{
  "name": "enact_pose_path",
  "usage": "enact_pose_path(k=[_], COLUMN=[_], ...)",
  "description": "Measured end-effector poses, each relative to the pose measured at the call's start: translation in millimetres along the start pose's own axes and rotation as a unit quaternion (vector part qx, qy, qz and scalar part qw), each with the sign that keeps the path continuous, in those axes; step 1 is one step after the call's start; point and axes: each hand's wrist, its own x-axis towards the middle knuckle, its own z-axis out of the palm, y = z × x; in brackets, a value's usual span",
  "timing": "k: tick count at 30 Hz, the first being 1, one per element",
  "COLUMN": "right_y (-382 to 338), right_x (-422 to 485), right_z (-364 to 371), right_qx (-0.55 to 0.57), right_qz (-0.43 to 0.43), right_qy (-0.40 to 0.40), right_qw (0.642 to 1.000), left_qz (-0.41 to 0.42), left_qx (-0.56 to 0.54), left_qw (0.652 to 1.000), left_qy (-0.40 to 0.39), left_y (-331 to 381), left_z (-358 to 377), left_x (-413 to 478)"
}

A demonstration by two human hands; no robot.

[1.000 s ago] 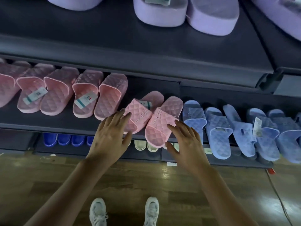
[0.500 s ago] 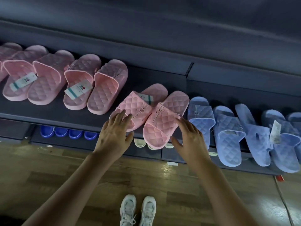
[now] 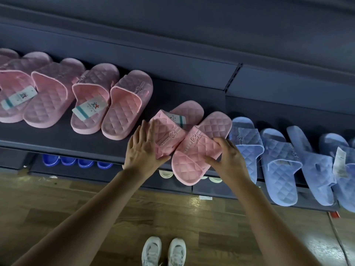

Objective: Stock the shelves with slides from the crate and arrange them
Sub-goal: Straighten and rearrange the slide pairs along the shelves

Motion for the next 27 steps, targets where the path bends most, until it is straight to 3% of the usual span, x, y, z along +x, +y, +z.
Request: enact_pose_path(k=[6,14,22,27], right_y=[-7,-17,-12,3], right_x=[3,0,-6,-13], right_z=[-3,-21,-50,-58], right_qx=[0.064,0.166,0.128,0.167], right_qz=[0.03,0.028,0.028,0.059], right_qy=[0.012,0.039,0.057,0.074], right_qw=[0.997,0.985,0.99,0.981], left_qz=[0.003,0.045,0.136,0.178], left_qx=[-0.02,-0.047,-0.048,-0.04], left_qw=[0.999,0.998,0.985,0.975], left_qy=[0.033,-0.024,-0.099,-0.127], left_y=[0,-15,-27,-18], left_z=[-3,-12,-20,-23], left_x=[12,14,10,27])
